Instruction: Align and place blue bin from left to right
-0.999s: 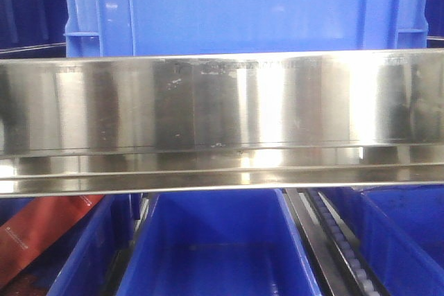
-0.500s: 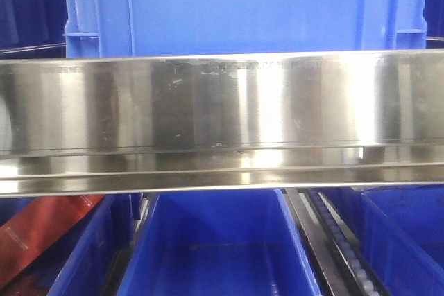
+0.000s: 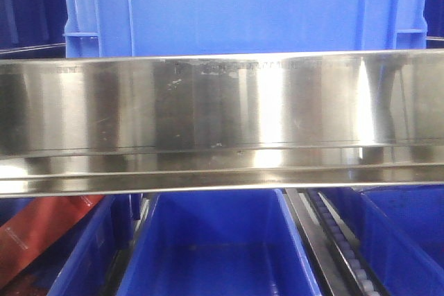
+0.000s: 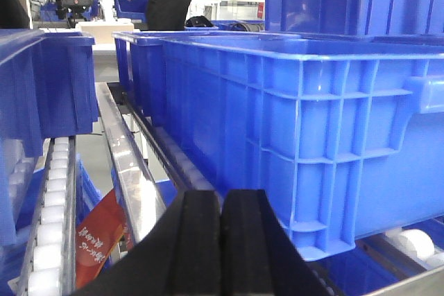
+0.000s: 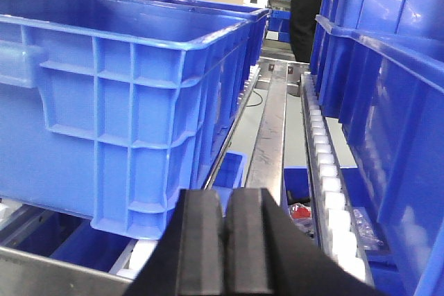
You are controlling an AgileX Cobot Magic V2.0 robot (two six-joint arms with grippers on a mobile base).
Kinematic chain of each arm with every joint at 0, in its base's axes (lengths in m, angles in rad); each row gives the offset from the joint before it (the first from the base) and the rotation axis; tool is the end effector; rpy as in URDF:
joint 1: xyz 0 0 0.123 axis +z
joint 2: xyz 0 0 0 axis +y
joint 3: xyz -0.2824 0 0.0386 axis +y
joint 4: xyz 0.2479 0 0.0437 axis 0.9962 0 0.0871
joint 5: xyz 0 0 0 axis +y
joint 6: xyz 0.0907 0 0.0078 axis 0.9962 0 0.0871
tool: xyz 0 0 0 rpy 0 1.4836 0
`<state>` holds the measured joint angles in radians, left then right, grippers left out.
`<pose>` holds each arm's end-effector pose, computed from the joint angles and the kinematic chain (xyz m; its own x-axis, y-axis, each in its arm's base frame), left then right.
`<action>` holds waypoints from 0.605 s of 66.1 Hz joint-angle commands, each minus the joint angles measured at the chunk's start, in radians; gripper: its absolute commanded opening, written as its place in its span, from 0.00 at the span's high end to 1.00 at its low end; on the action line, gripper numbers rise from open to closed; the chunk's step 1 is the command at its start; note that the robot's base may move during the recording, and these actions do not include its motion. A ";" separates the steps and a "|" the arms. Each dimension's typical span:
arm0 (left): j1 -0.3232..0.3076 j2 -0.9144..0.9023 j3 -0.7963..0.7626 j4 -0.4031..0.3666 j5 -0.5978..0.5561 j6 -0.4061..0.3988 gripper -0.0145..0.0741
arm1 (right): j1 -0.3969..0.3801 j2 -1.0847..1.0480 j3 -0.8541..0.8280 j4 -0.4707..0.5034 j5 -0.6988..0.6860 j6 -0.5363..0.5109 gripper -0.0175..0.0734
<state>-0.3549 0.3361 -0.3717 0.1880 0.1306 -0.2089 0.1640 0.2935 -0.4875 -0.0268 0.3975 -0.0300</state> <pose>0.0789 -0.0269 0.3044 -0.0125 -0.0193 -0.9997 0.3244 0.9457 -0.0223 0.0653 0.0099 0.3216 -0.1058 -0.0729 -0.9917 -0.1591 0.9857 -0.0555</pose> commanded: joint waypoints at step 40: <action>0.086 -0.073 0.033 -0.102 0.006 0.094 0.96 | -0.005 -0.004 0.001 -0.013 -0.032 -0.008 0.88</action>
<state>-0.3114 0.3001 -0.3615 0.1232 0.1400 -0.1672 0.1640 0.2935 -0.4875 -0.0268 0.3959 -0.0322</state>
